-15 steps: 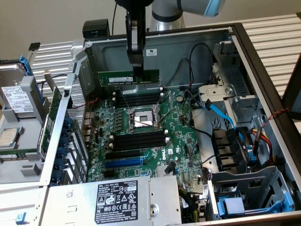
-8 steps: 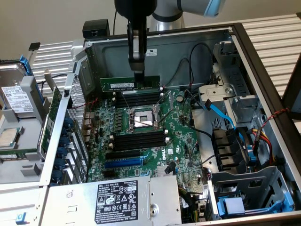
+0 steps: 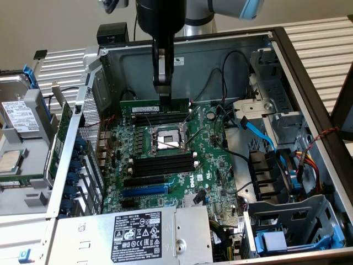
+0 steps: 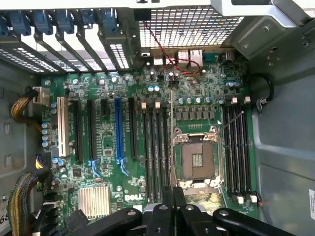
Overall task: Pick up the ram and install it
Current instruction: 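Pick up the ram and move it above insertion slot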
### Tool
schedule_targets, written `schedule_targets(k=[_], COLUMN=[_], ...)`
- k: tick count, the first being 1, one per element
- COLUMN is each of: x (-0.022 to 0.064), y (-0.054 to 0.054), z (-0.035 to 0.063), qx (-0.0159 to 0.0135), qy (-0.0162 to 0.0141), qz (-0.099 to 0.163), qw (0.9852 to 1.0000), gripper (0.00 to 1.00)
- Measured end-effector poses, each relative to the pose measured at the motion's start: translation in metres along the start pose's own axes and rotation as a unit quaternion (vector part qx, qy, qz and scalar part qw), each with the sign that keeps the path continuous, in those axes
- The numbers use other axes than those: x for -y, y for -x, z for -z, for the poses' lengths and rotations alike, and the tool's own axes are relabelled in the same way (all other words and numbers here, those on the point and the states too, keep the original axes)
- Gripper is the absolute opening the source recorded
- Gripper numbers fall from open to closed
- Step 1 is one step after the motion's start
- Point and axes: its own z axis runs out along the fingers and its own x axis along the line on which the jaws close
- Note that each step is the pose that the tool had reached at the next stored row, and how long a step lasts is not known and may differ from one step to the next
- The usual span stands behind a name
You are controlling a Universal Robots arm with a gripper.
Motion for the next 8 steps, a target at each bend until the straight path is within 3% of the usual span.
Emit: schedule_targets(k=[8], x=[0.0012], y=[-0.0066], z=[-0.0105], qx=[-0.0001], qy=[-0.0026], qz=[0.010], qw=[0.9999], gripper=[0.12])
